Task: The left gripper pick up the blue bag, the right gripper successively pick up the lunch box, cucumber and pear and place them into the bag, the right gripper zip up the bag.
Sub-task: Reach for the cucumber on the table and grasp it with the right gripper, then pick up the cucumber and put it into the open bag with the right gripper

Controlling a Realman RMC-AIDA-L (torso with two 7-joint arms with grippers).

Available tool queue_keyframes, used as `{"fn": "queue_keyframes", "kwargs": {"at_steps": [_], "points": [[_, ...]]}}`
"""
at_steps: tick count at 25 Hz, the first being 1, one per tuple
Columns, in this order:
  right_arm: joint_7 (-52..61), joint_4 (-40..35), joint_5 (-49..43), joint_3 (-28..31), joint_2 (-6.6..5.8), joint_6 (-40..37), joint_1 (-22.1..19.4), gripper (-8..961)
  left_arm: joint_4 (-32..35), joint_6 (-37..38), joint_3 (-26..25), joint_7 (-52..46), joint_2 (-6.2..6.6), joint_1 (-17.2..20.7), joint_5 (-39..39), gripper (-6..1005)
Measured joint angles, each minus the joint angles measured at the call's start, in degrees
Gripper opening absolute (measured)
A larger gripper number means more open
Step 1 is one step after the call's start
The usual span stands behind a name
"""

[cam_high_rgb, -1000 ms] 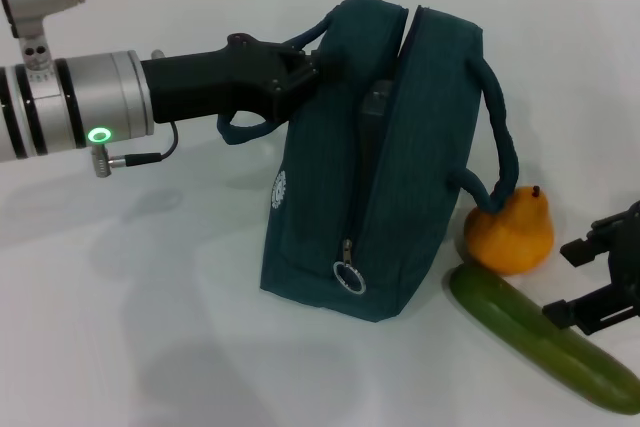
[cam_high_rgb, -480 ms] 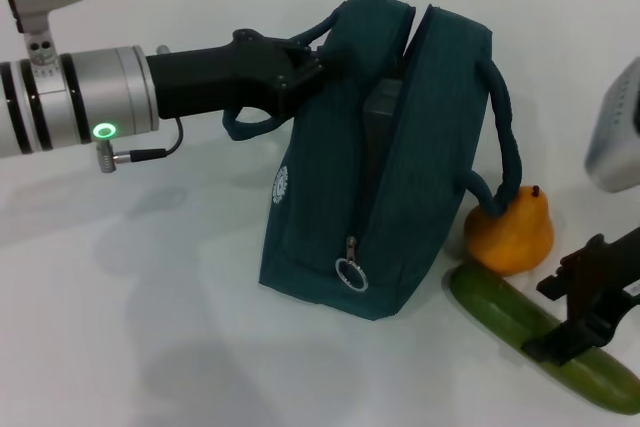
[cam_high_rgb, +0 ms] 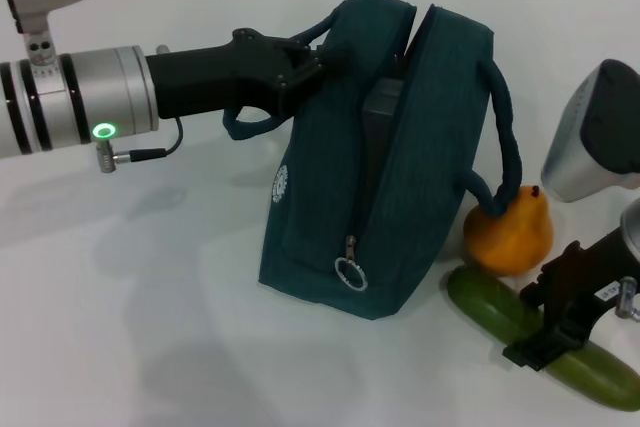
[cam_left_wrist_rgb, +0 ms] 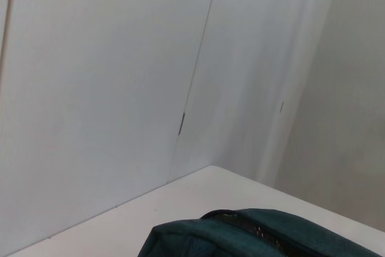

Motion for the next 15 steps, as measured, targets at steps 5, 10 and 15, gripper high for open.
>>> {"fn": "queue_keyframes", "kwargs": {"at_steps": [5,10,15], "points": [[0.1,1.2,-0.5,-0.6,0.16,0.0,0.5,659,0.0,0.0,0.1,0.2,0.0,0.1,0.0,84],[0.1,1.2,-0.3,-0.5,0.1,0.0,0.5,616,0.0,0.0,0.1,0.2,0.0,0.1,0.0,85],[0.0,0.0,0.0,0.1,-0.04,-0.2,0.5,611,0.0,0.0,0.1,0.9,0.06,0.3,0.0,86]]}}
